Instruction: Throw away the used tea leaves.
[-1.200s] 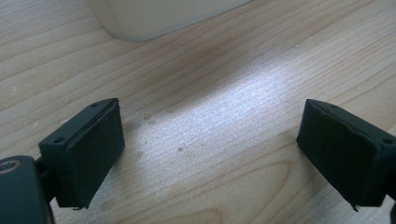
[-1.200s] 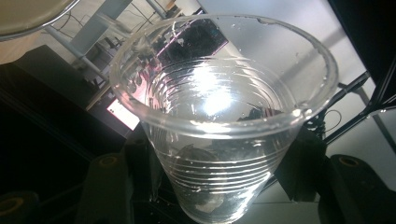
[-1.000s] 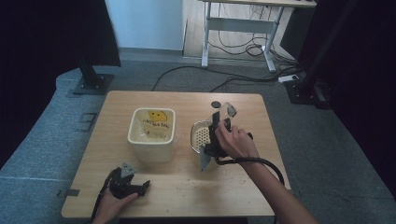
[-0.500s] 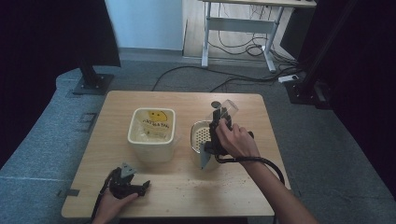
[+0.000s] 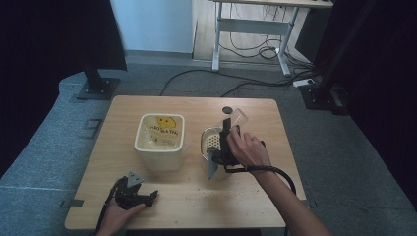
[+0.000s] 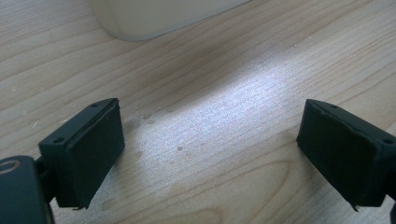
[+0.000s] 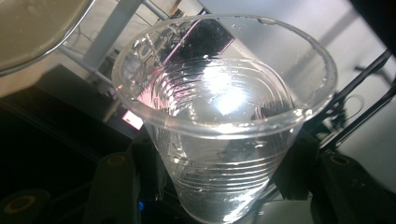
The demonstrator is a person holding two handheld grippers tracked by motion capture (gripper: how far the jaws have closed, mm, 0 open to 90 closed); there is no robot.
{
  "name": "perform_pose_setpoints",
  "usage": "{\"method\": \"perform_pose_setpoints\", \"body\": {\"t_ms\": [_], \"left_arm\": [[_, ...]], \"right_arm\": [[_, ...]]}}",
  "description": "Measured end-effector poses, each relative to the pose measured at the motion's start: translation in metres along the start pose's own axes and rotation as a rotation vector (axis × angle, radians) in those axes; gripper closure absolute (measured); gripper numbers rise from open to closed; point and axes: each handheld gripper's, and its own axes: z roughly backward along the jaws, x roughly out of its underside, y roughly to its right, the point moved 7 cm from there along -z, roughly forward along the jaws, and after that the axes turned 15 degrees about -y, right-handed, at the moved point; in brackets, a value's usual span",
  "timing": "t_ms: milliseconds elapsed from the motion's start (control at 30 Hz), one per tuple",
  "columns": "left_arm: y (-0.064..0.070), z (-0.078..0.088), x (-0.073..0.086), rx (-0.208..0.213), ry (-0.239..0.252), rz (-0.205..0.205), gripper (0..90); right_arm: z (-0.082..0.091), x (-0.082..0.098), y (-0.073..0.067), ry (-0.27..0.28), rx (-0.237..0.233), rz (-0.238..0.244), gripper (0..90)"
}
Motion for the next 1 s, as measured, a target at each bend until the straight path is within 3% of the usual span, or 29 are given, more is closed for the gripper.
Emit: {"method": "perform_pose_setpoints", "body": {"t_ms": [300,400,433,467,533,767,900,1000], "left_arm": [[0.000,0.000,0.000,0.000,0.000,0.000,7.0],[0.000,0.000,0.000,0.000,0.000,0.000,7.0],[0.000,0.000,0.000,0.000,0.001,0.000,7.0],[0.000,0.000,0.000,0.000,0.001,0.000,7.0],[0.000,0.000,0.000,0.000,0.001,0.000,7.0],[0.000,0.000,0.000,0.000,0.001,0.000,7.0],[0.000,0.000,0.000,-0.001,0.002,0.000,7.0],[0.000,0.000,0.000,-0.001,0.001,0.000,7.0]], "right_arm": [[0.001,0.006,-0.003,0.026,-0.116,-0.178,45.1],[0.000,0.007,-0.001,0.047,-0.192,-0.290,45.1],[-0.001,0.007,0.000,0.056,-0.247,-0.354,45.1],[-0.001,0.007,0.000,0.056,-0.247,-0.354,45.1],[-0.002,0.011,0.004,0.079,-0.341,-0.492,45.1],[0.000,0.015,0.009,0.133,-0.496,-0.707,45.4],[0.000,0.017,0.013,0.174,-0.635,-0.897,45.4],[0.001,0.017,0.014,0.195,-0.720,-1.009,45.5]]}}
